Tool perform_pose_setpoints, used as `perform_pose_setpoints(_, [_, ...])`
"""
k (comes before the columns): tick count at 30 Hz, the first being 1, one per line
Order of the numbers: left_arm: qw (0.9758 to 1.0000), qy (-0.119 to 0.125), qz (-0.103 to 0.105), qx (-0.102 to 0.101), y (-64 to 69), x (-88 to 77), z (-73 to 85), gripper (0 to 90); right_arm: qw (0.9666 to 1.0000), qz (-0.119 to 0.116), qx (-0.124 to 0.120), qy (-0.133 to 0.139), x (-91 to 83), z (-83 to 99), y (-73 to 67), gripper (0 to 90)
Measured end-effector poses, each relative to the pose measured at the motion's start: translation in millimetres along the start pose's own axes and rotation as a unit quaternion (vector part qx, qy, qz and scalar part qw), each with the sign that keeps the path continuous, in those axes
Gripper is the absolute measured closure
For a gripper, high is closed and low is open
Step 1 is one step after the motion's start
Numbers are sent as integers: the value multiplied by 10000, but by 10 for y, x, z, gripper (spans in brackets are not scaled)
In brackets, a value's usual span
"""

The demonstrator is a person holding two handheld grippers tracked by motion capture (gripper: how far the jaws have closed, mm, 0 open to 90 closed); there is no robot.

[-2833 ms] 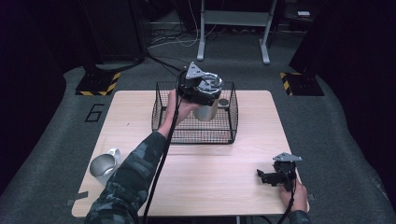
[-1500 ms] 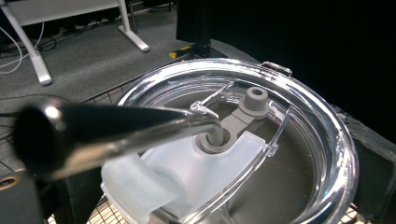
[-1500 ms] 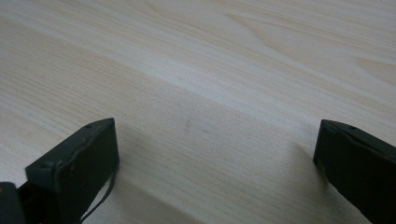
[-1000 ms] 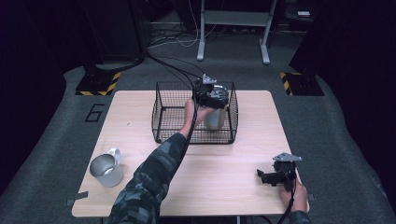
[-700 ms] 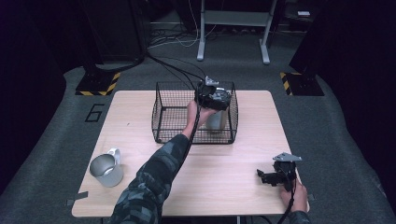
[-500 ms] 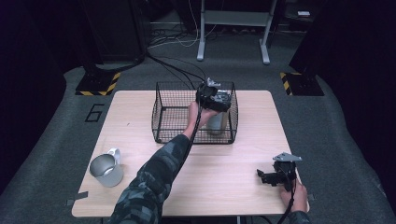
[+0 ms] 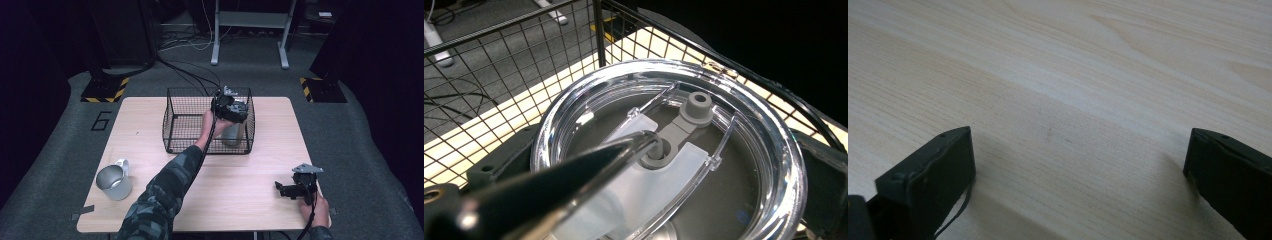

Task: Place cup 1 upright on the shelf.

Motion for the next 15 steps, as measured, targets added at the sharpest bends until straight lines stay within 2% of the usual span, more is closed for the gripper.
perform_pose_setpoints(5, [10000, 2, 4, 71, 12, -27, 23, 38, 10000, 0, -2, 0, 0, 0, 0, 0])
perform_pose_setpoints(15, [10000, 8, 14, 67, 18, -31, 31, 36, 10000, 0, -1, -1, 0, 0, 0, 0])
Point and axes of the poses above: each handheld gripper's, and its own axes: x roughly forward along the jaws, z roughly out of its underside, y roughly to its right, the point moved 7 cm from there along x, roughly forward along the jaws, and after that the axes turned 7 degrees about -z, right-handed, at the moved point
